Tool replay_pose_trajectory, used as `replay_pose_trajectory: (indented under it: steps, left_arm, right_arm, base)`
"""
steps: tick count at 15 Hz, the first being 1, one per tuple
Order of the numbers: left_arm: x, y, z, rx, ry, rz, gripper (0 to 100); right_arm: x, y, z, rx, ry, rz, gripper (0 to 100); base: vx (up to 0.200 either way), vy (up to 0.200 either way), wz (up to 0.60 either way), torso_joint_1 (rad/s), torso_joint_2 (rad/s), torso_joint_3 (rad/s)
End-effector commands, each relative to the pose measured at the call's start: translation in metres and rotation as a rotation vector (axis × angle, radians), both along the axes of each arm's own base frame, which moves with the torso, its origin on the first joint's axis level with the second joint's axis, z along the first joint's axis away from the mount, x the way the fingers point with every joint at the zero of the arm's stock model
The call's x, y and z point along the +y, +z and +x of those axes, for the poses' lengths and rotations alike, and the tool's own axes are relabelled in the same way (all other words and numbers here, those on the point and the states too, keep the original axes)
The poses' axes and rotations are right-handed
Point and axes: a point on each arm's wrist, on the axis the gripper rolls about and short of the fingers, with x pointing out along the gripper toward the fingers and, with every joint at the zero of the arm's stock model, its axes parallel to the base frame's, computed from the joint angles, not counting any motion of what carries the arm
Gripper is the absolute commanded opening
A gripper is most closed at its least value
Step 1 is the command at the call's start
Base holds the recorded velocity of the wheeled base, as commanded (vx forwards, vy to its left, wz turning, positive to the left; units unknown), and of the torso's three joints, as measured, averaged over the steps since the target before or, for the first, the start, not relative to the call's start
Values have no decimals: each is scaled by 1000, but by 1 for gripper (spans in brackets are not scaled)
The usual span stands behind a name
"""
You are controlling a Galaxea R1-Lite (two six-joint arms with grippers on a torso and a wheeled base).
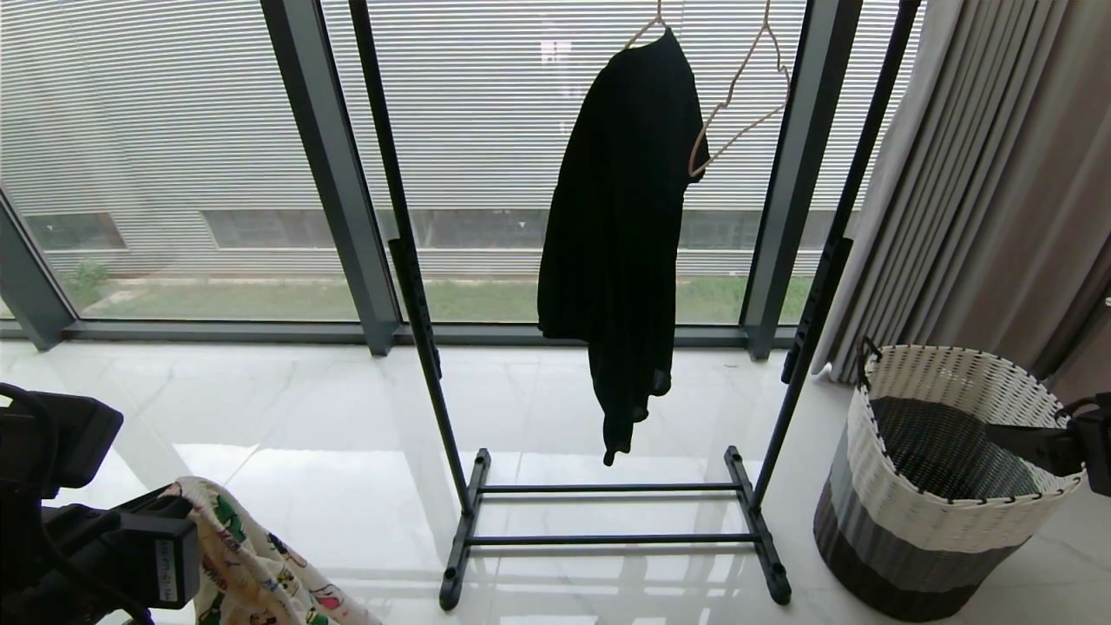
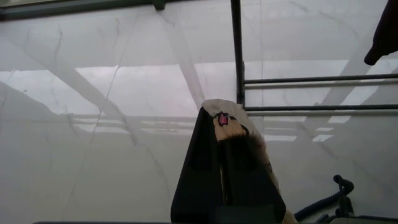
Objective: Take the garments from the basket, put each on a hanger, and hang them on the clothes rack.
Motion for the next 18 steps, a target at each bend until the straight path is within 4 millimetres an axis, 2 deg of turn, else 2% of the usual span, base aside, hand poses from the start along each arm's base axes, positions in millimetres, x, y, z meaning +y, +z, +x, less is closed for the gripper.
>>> replay_pose_trajectory:
  steps: [1,3,7,18]
  left_arm:
    - [0,0,0,-2,1,-1,0]
    - [0,1,-1,-9,0,-1,0]
    - [1,1,-2,-11,0,-2,0]
    - [1,1,-2,-11,0,-2,0]
  right_arm:
    - [0,0,0,2,4,-8,100]
    - [0,0,1,-1,9,-16,100]
    - [0,0,0,-2,8,-14,100]
    - [0,0,1,-1,8,-14,100]
  base:
    - [0,0,0,0,0,0]
    - [0,0,0,16,-57,-28]
    - [0,0,0,75,-256,-254]
    - [0,0,0,186,-491,-286]
